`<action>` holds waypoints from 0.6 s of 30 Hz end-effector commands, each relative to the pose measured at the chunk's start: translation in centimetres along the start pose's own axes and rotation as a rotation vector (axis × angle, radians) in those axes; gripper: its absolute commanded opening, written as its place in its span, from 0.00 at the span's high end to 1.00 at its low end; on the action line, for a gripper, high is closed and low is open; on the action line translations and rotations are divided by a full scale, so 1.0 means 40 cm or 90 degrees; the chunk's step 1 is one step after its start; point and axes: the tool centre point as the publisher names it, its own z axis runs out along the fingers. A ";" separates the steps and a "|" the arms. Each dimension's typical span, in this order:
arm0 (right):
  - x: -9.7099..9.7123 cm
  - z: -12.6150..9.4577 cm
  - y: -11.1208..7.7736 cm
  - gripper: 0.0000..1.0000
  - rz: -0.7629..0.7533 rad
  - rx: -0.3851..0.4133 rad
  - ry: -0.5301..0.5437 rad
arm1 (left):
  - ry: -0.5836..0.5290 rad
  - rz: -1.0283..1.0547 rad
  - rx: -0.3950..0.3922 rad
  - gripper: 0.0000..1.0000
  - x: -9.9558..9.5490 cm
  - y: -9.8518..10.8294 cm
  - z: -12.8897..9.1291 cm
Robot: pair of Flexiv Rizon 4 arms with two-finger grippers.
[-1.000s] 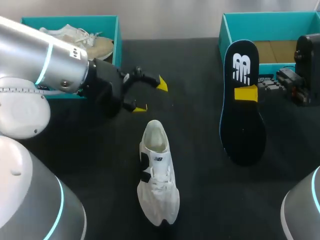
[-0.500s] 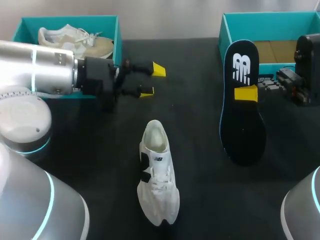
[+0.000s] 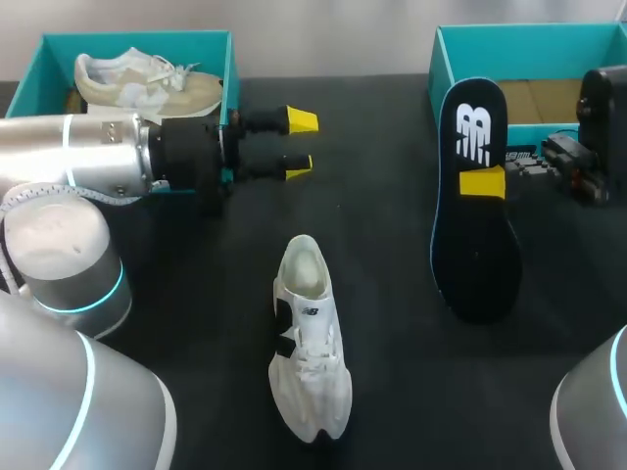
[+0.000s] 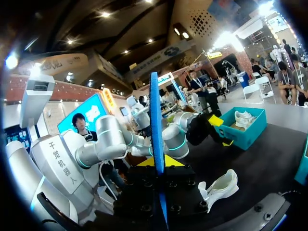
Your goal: Take the shoe out of the shoebox, open the shoe tongue, remove and reinsert the insole, then place the shoe into the shoebox
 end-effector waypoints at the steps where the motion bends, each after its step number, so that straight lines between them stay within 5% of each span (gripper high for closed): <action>1: -0.105 0.023 0.044 1.00 0.028 0.016 0.035 | -0.013 0.003 -0.005 0.00 -0.003 0.007 0.000; 12: -0.286 0.033 0.115 1.00 0.135 0.006 0.097 | -0.031 -0.006 0.007 0.00 -0.005 0.033 -0.009; 18: -0.286 0.033 0.115 1.00 0.135 0.006 0.097 | -0.031 -0.006 0.007 0.00 -0.005 0.033 -0.009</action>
